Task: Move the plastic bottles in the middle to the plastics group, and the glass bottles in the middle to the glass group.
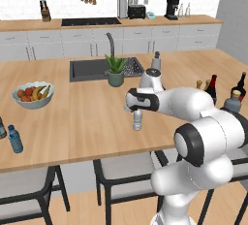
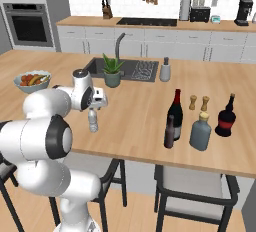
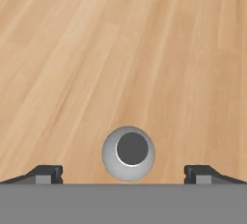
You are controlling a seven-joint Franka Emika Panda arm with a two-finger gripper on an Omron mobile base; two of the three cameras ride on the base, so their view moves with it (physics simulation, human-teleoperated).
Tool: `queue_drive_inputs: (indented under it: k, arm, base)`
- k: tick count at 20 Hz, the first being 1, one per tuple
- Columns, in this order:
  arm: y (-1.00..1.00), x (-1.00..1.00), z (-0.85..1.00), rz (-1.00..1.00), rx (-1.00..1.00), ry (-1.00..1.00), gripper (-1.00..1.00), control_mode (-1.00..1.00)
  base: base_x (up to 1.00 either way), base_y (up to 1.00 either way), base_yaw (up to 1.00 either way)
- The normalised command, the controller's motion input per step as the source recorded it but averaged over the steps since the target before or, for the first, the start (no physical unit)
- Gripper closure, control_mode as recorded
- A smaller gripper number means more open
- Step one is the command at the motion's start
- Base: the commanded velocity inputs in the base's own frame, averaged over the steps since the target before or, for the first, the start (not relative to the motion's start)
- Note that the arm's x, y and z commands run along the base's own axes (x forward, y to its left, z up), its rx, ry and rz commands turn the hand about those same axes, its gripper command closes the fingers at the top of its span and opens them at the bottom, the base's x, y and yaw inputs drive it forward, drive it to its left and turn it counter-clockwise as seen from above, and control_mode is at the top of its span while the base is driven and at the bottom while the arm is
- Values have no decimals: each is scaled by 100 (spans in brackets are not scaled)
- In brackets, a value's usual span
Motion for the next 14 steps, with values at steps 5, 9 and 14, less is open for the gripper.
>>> queue_drive_inputs:
  k: [5, 9, 14]
  arm:
    - [8, 0, -14, 0, 0, 0, -100, -100]
    - [1, 0, -54, 0, 0, 0, -100, -100]
    - [0, 9, -25, -1, 0, 0, -100, -100]
  base:
    - [0, 0, 0]
    - [0, 0, 0]
    - [0, 0, 0]
